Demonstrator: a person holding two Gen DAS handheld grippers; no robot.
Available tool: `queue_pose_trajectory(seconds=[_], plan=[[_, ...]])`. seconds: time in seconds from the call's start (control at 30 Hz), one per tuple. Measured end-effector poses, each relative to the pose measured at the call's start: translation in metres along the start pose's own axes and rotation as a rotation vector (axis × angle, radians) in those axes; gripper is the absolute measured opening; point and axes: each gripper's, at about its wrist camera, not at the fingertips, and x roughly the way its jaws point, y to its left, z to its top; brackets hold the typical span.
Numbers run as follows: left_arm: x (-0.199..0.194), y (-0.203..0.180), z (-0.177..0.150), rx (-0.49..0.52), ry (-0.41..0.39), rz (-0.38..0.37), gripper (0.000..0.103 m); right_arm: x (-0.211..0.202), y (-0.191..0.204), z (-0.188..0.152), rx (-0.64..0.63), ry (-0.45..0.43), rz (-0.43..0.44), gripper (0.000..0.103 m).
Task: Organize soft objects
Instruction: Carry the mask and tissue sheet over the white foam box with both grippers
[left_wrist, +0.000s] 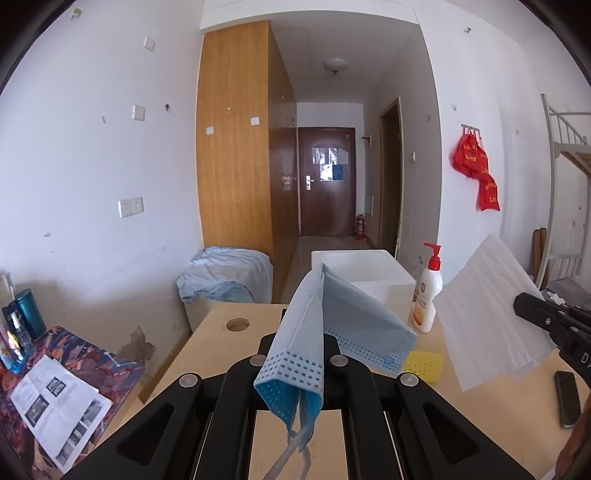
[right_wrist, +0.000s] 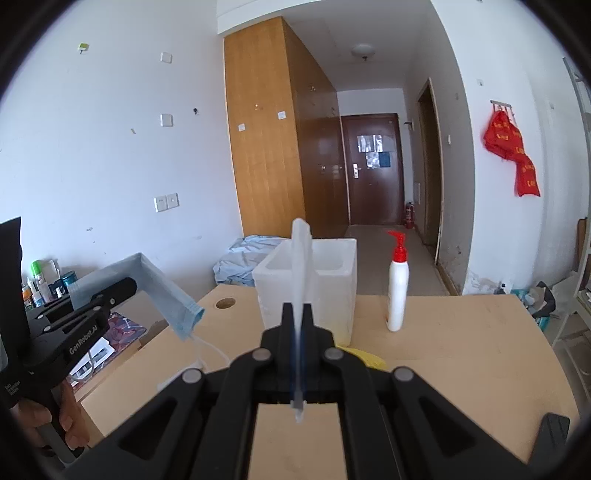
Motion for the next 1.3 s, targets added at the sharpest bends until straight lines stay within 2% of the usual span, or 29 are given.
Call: queue_pose_trajectory(seconds=[0.43,0.87,1.3], plan=[[0.053,-0.016,0.030,0.018,0.016,-0.020,0.005,0.042,-0.011,0.021,0.003,0.021,0.005,0.004],[0.104,-0.027,0.061,0.034,0.032,-0.056,0.005,0.077,-0.020,0.056,-0.028,0.015,-0.015,0.004],[0.147,-0.031,0.081,0.032,0.034,-0.044,0.005,0.104,-0.021,0.081,-0.052,-0.011,-0.002,0.004]])
